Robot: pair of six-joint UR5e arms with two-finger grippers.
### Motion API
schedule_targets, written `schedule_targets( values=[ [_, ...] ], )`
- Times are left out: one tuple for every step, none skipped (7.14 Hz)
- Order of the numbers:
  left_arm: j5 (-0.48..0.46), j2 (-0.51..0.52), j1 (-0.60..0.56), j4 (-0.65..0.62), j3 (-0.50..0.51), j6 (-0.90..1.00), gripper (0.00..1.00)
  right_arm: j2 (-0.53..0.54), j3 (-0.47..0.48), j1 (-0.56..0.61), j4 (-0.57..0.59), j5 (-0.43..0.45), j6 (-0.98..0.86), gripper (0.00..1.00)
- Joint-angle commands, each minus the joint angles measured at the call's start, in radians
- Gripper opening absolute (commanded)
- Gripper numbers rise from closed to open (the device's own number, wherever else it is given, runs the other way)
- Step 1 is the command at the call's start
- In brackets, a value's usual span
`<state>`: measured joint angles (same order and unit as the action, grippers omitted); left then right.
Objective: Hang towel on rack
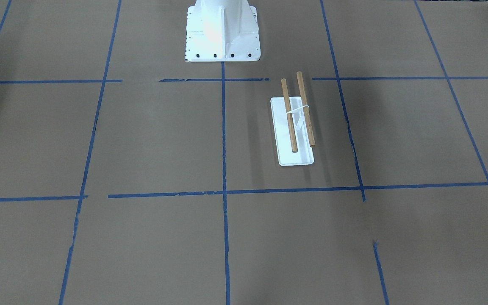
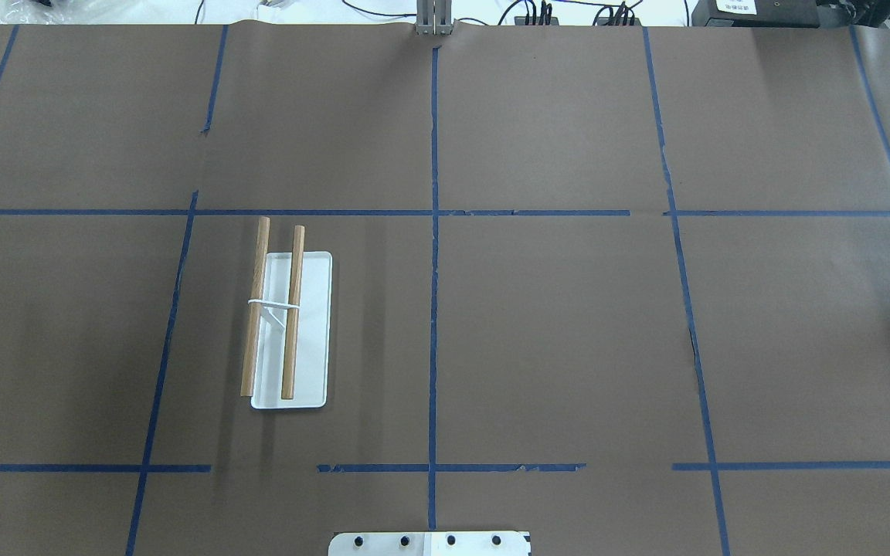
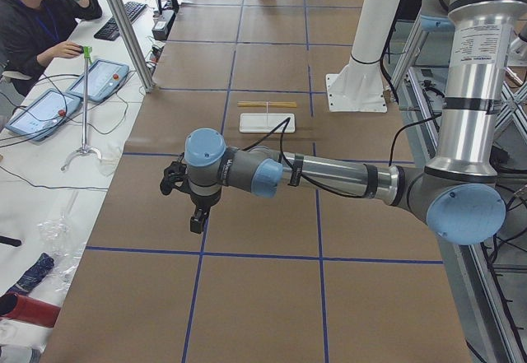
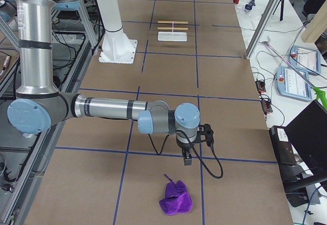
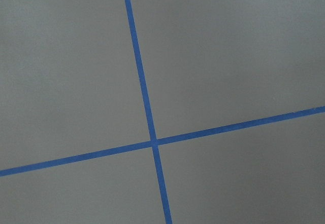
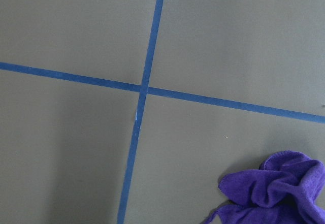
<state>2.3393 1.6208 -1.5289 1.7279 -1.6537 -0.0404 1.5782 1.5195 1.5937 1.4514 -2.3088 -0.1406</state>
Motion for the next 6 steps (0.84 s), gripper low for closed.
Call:
schedule_targets(
  values=[
    [0.0, 0.001, 0.003, 0.002, -0.003, -0.033, 1.0, -0.049, -0.12, 0.008, -0.011, 0.009, -0.043, 1.0],
    [0.0, 0.001, 0.003, 0.002, -0.003, -0.032, 1.0, -0.05, -0.152, 0.017, -0.011, 0.055, -0.083, 1.0],
    [0.0, 0.001, 0.003, 0.004, -0.003, -0.032, 1.0, -0.056, -0.22, 0.025, -0.064, 0.119, -0.141, 1.0],
    [0.0, 0.001, 0.003, 0.004, -0.001, -0.032, 1.0, -0.057, -0.317, 0.031, -0.177, 0.13, -0.146, 1.0],
    [0.0, 0.001, 0.003, 0.004, -0.001, -0.032, 1.0, -0.072, -0.402, 0.031, -0.263, 0.135, -0.148, 1.0],
    [0.0, 0.001, 0.003, 0.004, -0.001, -0.03, 1.0, -0.075, -0.424, 0.031, -0.287, 0.179, -0.146, 1.0]
  ],
)
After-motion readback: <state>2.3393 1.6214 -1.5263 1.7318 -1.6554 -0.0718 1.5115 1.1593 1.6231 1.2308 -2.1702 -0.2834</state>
